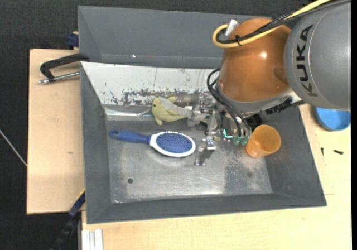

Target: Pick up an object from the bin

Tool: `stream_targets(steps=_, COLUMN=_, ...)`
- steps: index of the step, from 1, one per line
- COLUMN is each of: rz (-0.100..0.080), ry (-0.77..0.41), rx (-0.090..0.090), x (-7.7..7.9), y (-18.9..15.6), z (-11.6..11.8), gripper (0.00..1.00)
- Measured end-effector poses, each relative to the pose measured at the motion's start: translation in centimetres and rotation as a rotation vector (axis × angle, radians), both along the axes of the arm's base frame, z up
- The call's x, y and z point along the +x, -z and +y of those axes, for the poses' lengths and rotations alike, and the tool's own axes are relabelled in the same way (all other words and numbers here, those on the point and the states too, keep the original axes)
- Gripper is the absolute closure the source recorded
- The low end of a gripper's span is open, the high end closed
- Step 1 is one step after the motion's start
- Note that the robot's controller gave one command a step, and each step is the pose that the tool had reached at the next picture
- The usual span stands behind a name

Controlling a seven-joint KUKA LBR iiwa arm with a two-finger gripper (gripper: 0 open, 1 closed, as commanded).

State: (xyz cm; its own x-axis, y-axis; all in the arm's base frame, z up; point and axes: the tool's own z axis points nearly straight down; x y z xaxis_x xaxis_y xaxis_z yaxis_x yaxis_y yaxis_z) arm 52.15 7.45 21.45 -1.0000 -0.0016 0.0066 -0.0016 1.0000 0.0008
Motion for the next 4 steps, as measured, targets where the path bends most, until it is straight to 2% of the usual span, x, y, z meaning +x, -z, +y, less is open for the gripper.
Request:
stream_targets(steps=1, rz=-0.022, ry=-0.174, rx=0.003, x=3.2, y=11.6, z=0.7, gripper=0.0)
stream_targets(steps=2, rz=-0.032, ry=-0.174, rx=0.004, x=3.4, y=11.2, z=0.7, gripper=1.0)
stream_targets(steps=3, rz=-0.024, ry=-0.243, rx=0.001, x=5.1, y=-3.3, z=0.9, gripper=1.0)
stream_targets(steps=4, rz=-0.002, ry=-0.135, rx=0.001, x=4.0, y=11.6, z=1.9, gripper=1.0)
